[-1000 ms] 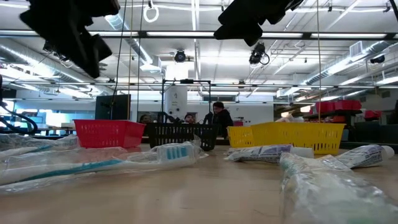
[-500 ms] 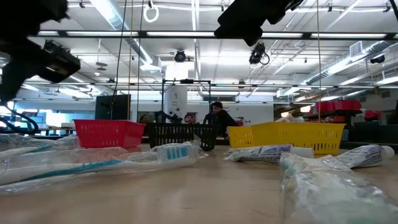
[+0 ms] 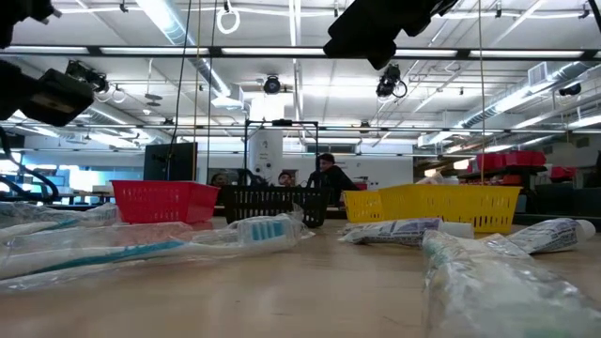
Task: Pick & Place Travel size toiletries
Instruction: Put the blue razor into the bottom yellow bin
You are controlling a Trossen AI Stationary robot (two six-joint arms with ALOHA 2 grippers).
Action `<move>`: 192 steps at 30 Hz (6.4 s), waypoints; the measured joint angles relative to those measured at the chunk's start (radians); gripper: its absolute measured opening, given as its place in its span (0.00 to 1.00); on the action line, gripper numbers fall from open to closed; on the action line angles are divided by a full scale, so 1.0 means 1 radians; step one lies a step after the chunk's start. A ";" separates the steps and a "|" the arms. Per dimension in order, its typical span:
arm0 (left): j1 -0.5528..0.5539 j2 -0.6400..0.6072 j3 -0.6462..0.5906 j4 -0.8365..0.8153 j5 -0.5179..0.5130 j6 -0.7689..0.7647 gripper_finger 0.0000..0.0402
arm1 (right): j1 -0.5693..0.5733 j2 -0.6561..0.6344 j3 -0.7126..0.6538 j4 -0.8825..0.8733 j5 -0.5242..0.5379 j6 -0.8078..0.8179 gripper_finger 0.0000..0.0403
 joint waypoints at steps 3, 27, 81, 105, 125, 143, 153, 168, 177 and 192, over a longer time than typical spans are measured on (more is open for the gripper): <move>-0.003 0.060 0.000 0.043 0.021 0.061 0.34 | 0.000 0.000 0.000 0.000 0.000 0.000 0.32; 0.000 0.195 0.024 0.111 0.045 0.242 0.32 | 0.000 0.000 0.000 -0.001 0.000 0.000 0.33; 0.095 0.264 0.052 0.126 -0.067 0.559 0.18 | 0.000 0.000 0.000 -0.020 0.000 0.000 0.30; 0.114 0.264 0.052 0.127 -0.064 0.417 0.19 | 0.001 0.000 0.000 -0.019 0.000 0.000 0.38; 0.120 0.297 0.055 0.139 -0.053 0.363 0.26 | 0.001 0.000 0.000 -0.019 0.000 0.000 0.34; 0.177 0.151 0.124 0.150 -0.146 0.368 0.10 | 0.001 0.000 0.000 -0.018 0.136 -0.038 0.43; 0.304 -0.029 0.128 0.468 -0.262 0.370 0.11 | 0.002 0.000 0.000 0.006 0.184 -0.038 0.46; 0.389 -0.050 0.128 0.849 -0.306 0.437 0.10 | -0.039 0.067 0.000 0.401 0.186 -0.045 0.39; 0.395 -0.050 0.128 0.850 -0.357 0.446 0.10 | -0.058 0.117 0.000 0.535 0.183 -0.046 0.41; 0.395 -0.050 0.128 0.842 -0.383 0.453 0.11 | -0.063 0.117 0.000 0.580 0.149 -0.082 0.45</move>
